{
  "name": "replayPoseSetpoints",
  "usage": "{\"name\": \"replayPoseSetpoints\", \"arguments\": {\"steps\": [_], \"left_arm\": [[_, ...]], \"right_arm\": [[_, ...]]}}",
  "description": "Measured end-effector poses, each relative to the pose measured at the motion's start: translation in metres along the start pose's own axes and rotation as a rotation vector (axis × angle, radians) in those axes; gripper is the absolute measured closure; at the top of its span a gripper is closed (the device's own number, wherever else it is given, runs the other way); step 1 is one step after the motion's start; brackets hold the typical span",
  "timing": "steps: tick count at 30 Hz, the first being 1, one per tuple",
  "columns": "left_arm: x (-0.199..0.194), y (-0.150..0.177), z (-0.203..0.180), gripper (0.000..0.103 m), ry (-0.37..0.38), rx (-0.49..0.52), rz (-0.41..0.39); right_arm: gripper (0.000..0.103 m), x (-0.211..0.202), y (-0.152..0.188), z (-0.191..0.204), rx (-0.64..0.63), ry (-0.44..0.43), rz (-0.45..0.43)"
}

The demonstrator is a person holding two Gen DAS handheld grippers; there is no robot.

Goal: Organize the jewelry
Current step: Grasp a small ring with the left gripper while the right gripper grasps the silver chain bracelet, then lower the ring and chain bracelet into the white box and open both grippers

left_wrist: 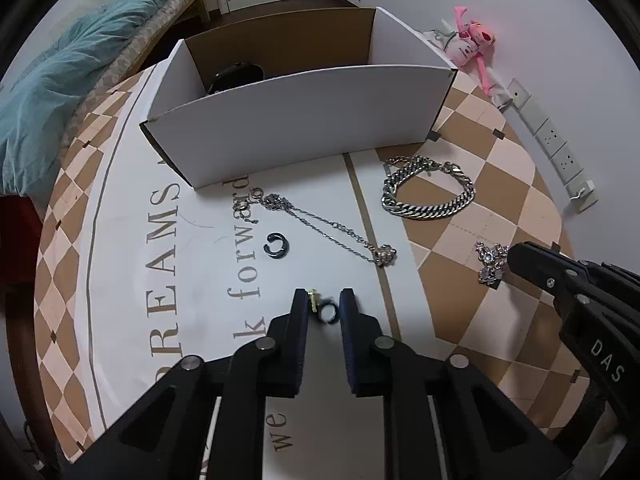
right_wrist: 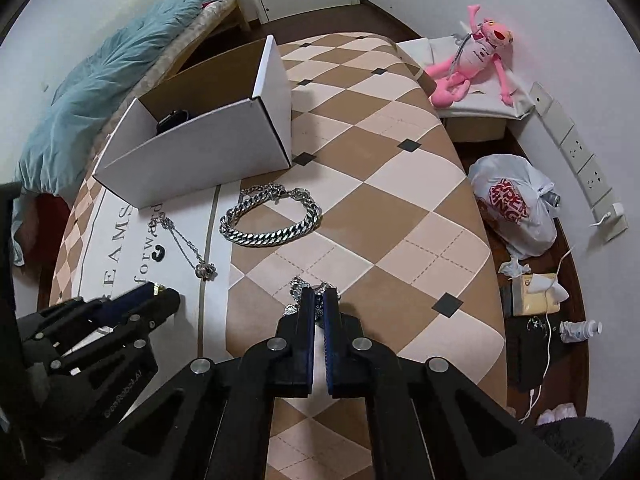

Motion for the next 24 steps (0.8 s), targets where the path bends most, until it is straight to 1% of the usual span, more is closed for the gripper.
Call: {"name": "replayPoseSetpoints", "arguments": {"steps": [3,6,14,18,24], "left_arm": [[0.0,-0.002,0.005,0.092,0.007,-0.006,-0.003],[-0.009,-0.005,0.007,0.092,0.02,-0.024,-0.012],[-0.048,-0.032,0.022,0.092,0.076,-0.086,-0.071],[-0.067,-0.055,0.031,0.092,0.113,-0.115,-0.105],[-0.085,-0.106,0.043,0.092,0.141,-0.12,-0.162]], "right_arm": [[0.099,-0.008,-0.005,0.002,0.007,-0.018,-0.018],[0.099,-0.019,-0.014,0.005,0.03,-0.052,-0.041],[0.099,-0.059,-0.052,0.022,0.06,-0.156,-0.112],[0.099,-0.081,-0.082,0.035,0.049,-0.207,-0.156],[0.099,-0.101,-0.139,0.058,0.003,-0.26,-0.217]]}}
Point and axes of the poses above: each gripper's, at about its wrist camera, not at the fingertips, and x roughly the way its jaws point, z to its left, y to its underside, the point moved 6 cm from there along x, roughly the way its jaws point, and after that the axes turned 11 degrees about -z, right-handed, at the moved point
